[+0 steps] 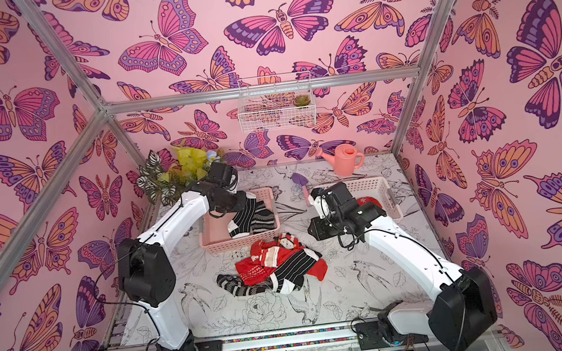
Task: Sort the socks into the basket by color
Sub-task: Place the sock in the bin.
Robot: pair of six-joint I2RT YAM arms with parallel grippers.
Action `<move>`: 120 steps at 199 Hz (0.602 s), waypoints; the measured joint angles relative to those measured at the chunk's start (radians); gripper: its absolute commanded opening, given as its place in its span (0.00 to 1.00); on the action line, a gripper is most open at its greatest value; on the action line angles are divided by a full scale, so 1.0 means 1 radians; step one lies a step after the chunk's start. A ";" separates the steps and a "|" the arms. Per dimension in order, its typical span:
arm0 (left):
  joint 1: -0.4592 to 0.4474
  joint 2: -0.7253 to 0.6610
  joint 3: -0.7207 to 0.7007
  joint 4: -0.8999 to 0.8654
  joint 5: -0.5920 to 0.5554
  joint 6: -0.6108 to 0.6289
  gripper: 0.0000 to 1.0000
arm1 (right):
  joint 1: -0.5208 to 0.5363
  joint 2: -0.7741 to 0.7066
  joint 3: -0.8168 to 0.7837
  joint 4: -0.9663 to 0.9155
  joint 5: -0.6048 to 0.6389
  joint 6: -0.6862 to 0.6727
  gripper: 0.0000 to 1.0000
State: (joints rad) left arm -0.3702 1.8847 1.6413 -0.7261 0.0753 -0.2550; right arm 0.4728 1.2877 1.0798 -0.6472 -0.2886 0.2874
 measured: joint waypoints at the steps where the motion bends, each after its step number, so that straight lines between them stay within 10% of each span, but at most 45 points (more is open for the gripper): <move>1: 0.000 0.001 0.000 0.000 0.000 0.000 0.00 | 0.000 0.000 0.000 0.000 0.000 0.000 0.26; 120: 0.016 0.061 -0.001 0.037 0.000 0.000 0.11 | 0.004 0.000 0.000 0.000 0.000 0.001 0.26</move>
State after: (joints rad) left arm -0.3542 1.9457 1.6402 -0.6888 0.0753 -0.2554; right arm 0.4770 1.2877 1.0798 -0.6472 -0.2890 0.2886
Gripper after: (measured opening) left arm 0.088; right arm 0.263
